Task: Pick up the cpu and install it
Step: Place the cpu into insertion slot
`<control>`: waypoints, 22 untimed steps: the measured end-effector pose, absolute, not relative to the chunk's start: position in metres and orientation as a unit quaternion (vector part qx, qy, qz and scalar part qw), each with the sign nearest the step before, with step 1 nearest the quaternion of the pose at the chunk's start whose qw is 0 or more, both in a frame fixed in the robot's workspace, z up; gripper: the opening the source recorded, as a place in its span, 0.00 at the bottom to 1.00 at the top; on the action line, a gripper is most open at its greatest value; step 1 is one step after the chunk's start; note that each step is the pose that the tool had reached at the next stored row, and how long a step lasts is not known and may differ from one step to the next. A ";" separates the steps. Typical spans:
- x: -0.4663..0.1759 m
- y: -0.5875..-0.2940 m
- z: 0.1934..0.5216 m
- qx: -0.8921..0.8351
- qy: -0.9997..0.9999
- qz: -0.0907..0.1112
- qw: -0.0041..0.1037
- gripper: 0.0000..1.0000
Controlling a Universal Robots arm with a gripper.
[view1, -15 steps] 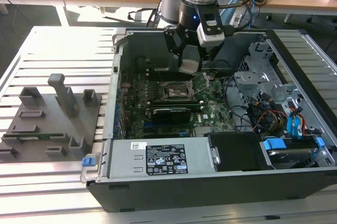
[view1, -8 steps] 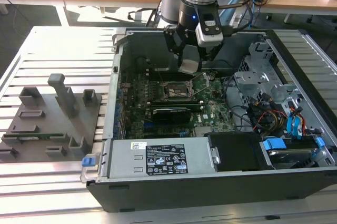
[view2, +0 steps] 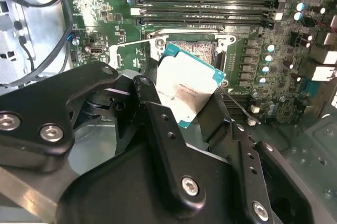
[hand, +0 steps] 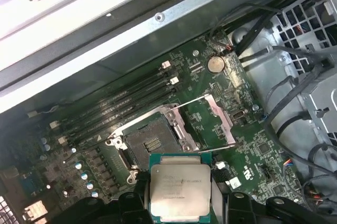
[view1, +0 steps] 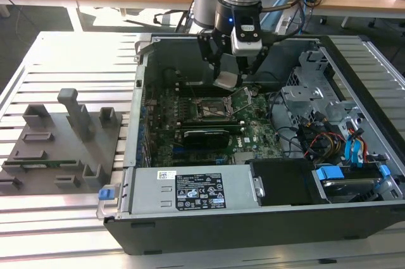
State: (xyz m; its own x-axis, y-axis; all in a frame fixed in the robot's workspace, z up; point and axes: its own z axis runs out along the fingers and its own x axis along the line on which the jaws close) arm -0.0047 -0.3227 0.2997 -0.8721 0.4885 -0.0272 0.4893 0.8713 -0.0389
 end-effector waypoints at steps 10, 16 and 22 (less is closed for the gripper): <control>-0.005 -0.323 0.300 0.300 0.954 -0.024 0.008 0.55; -0.005 -0.323 0.300 0.317 0.948 -0.024 0.007 0.55; -0.005 -0.323 0.300 0.343 0.939 -0.025 0.007 0.55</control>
State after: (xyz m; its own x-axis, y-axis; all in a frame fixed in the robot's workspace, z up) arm -0.0047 -0.3227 0.2996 -0.7648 0.6436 -0.0291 0.6442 0.7637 -0.0418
